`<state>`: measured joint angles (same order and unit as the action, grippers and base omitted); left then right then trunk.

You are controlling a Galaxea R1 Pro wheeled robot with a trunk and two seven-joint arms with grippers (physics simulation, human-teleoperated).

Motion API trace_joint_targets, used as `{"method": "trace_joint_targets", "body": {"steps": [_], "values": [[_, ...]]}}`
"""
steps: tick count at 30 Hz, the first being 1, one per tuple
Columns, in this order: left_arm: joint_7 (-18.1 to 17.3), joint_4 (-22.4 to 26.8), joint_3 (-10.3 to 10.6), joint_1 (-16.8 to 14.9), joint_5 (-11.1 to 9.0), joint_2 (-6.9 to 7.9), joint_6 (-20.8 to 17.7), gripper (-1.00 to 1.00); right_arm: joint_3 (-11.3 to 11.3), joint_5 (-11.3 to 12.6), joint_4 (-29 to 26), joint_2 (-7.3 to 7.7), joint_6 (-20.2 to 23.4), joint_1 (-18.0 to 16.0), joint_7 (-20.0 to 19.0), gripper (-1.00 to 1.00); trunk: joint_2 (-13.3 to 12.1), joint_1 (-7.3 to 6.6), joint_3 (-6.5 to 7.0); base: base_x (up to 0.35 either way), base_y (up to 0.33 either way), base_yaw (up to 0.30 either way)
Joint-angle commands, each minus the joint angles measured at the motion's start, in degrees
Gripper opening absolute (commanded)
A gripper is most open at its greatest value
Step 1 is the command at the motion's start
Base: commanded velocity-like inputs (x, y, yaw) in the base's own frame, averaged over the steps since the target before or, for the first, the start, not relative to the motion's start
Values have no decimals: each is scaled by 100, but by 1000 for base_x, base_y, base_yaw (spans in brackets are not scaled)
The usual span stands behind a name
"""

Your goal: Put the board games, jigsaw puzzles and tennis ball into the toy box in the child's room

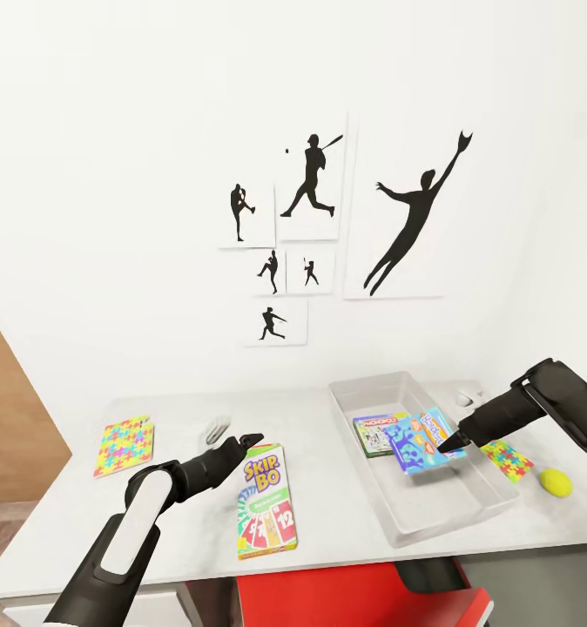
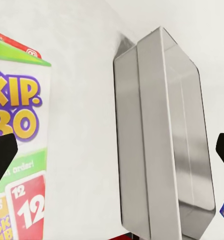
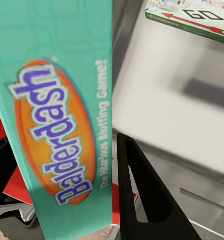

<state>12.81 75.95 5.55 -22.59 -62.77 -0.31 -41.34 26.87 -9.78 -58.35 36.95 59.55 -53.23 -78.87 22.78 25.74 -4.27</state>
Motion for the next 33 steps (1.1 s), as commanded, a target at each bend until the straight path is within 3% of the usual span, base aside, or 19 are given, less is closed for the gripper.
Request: {"method": "trace_joint_targets", "body": {"steps": [1,15,22,33], "values": [[55,7,-1,-4,-60,-2,-14,100,10,-56,-1,3,45,-11,-58,-100,14,4,-14,0,0,0],[54,7,-1,-7,-60,0,-14,100,11,54,24,56,45,-43,-63,-100,14,4,-14,0,0,0],[54,7,-1,-8,-60,3,-14,100,5,505,43,106,-39,-49,-62,-100,14,4,-14,0,0,0],[54,6,-1,-6,-60,2,-14,100,5,1234,130,307,-189,-50,-66,-100,14,4,-14,0,0,0]]}}
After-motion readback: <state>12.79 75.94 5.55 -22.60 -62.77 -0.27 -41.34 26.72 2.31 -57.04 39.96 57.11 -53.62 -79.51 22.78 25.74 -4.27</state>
